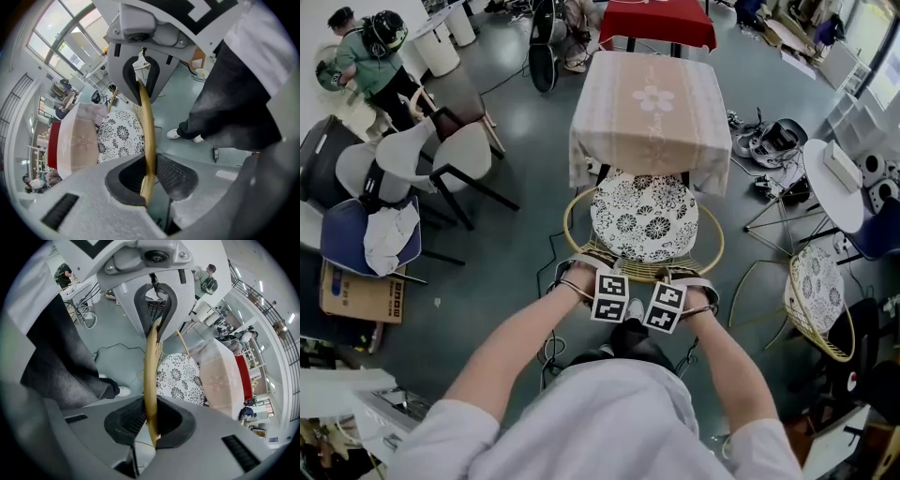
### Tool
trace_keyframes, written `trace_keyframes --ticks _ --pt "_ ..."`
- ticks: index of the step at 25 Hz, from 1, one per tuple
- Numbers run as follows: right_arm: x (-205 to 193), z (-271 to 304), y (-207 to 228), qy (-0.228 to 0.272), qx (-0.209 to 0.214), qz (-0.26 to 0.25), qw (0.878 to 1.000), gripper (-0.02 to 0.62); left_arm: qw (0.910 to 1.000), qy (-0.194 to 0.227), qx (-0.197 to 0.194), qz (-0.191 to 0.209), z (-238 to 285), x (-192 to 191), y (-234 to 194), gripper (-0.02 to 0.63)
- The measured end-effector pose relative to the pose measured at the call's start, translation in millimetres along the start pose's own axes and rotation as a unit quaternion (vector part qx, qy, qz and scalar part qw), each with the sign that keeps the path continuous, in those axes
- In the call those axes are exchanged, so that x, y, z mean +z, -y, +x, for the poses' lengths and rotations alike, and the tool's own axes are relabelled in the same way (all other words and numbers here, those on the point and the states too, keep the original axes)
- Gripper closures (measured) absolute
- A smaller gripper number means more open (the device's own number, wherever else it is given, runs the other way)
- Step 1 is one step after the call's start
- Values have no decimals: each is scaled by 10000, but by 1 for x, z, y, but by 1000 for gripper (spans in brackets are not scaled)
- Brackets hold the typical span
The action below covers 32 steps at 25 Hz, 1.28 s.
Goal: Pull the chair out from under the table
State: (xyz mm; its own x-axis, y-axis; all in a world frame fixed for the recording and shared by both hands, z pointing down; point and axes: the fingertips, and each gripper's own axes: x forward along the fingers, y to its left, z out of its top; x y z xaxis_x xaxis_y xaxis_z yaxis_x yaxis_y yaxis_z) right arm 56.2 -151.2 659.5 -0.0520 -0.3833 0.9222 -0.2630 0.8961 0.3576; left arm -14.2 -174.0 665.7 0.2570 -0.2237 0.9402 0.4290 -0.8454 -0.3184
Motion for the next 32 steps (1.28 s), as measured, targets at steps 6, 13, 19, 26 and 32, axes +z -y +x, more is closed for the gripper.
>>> trace_keyframes --ticks 6,13,19,26,32 --pt "1 -7 -18 -59 29 97 9999 568 10000 55 5 -4 -6 5 18 543" --pt "1 -14 -38 -111 49 193 9997 568 9999 137 47 -18 -11 11 37 543" --pt "4 -19 -52 -121 99 201 9997 568 9999 151 -21 -18 -16 12 52 543" --pt "3 -24 -70 -74 121 150 9998 568 9999 125 -24 -78 -19 18 70 543" --pt "-1 -33 -90 -4 109 42 9999 568 9998 32 -32 -168 -25 27 91 543"
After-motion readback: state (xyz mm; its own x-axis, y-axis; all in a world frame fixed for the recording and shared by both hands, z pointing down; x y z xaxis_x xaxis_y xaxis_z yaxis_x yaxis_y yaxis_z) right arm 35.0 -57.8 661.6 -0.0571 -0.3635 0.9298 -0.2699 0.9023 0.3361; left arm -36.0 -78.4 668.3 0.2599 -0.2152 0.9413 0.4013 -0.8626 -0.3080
